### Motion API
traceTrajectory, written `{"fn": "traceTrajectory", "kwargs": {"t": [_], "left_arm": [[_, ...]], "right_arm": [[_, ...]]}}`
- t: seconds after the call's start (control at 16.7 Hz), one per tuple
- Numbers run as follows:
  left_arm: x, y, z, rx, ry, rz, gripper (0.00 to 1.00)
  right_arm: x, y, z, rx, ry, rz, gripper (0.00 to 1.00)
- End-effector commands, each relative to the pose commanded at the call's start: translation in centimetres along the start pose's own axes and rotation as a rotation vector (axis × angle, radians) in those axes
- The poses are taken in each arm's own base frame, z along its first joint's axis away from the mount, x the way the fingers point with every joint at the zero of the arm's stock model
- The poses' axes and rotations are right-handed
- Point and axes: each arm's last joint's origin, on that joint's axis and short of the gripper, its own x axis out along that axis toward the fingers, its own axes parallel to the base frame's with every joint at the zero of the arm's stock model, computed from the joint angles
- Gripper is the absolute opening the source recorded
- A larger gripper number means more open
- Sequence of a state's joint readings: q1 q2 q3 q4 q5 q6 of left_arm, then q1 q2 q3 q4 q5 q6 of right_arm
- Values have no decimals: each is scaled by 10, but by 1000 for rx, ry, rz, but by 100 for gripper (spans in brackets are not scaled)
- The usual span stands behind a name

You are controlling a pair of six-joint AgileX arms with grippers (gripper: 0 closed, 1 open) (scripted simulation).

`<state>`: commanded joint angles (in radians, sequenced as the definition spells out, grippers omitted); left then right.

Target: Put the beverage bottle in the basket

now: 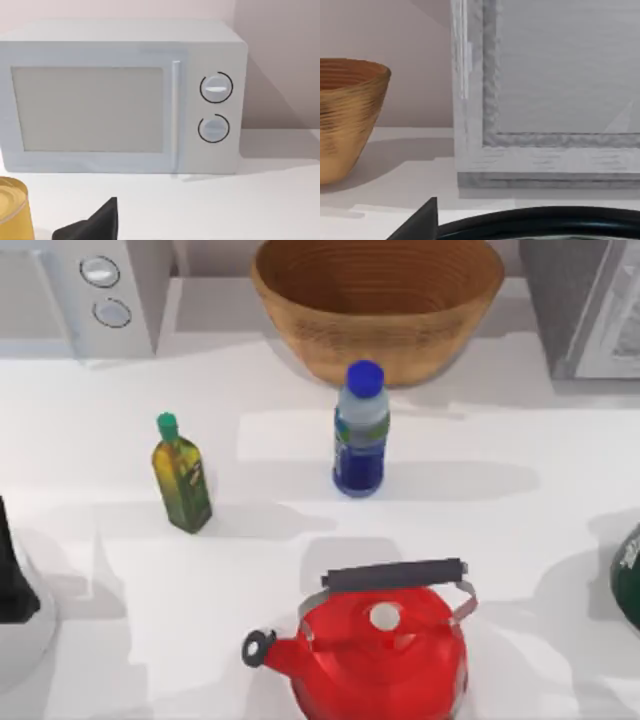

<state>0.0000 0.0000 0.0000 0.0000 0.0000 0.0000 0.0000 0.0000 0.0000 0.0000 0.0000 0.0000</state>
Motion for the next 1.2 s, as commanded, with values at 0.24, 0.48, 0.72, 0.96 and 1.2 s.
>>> {"fn": "traceTrajectory", "kwargs": {"t": [0.24, 0.48, 0.72, 0.96, 1.2], "left_arm": [[1, -1, 4, 0, -8, -8, 100], [9, -6, 25, -1, -35, -71, 100], [31, -18, 52, -4, -62, -184, 100], [72, -41, 70, -9, -83, -327, 100], [122, -78, 65, -13, -94, -479, 100]], "right_arm": [[0, 0, 0, 0, 0, 0, 100], [0, 0, 0, 0, 0, 0, 100], [0, 0, 0, 0, 0, 0, 100], [0, 0, 0, 0, 0, 0, 100], [0, 0, 0, 0, 0, 0, 100]]}}
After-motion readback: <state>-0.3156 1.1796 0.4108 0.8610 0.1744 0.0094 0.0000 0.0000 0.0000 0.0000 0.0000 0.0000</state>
